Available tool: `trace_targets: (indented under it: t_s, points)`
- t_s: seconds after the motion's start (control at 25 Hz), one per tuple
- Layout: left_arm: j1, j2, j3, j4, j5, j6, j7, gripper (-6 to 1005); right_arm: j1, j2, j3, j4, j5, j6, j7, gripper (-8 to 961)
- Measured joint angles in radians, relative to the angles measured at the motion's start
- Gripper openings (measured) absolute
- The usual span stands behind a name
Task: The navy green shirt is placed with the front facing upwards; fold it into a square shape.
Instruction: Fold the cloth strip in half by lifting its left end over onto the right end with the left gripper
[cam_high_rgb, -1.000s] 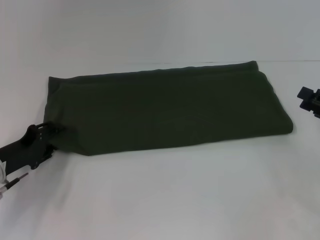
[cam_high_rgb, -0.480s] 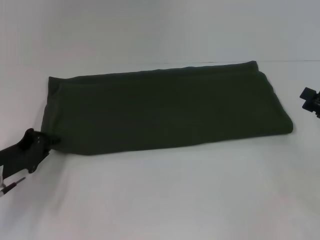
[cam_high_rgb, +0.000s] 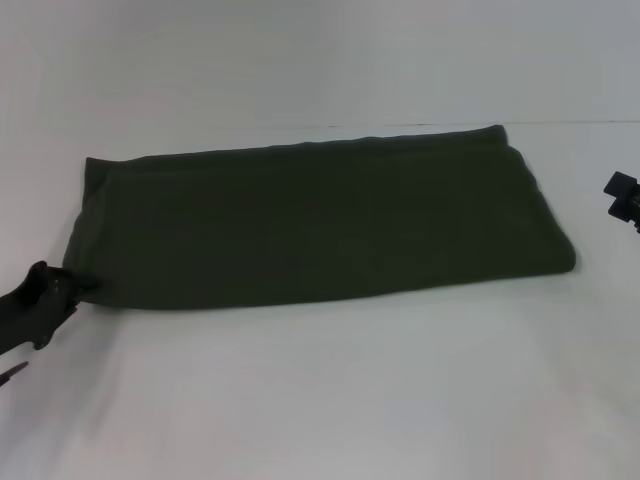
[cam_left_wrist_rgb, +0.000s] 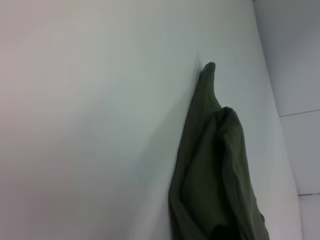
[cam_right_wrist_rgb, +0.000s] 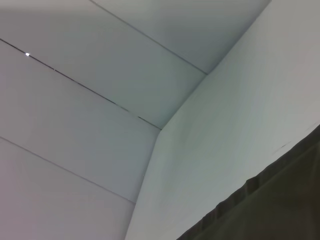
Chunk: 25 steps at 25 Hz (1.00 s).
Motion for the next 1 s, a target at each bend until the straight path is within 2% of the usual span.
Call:
trace_targets:
  t_s: [0.32, 0.52, 0.76, 1.0]
  points:
    - [0.051, 0.017, -0.009, 0.070, 0.006, -0.031, 0.041, 5, 0.000, 0.000, 0.009, 0.024, -0.001, 0.009, 0.003, 583]
    - [0.080, 0.029, -0.076, 0.109, 0.059, -0.051, 0.042, 5, -0.001, 0.000, 0.011, 0.025, -0.004, 0.011, 0.012, 582]
    - [0.060, 0.035, -0.095, 0.115, 0.066, -0.018, 0.056, 5, 0.000, 0.000, 0.011, 0.031, -0.006, 0.014, 0.013, 582]
    - [0.006, 0.043, -0.096, 0.116, -0.021, 0.144, 0.080, 5, 0.005, 0.000, 0.008, 0.035, -0.006, 0.014, 0.012, 582]
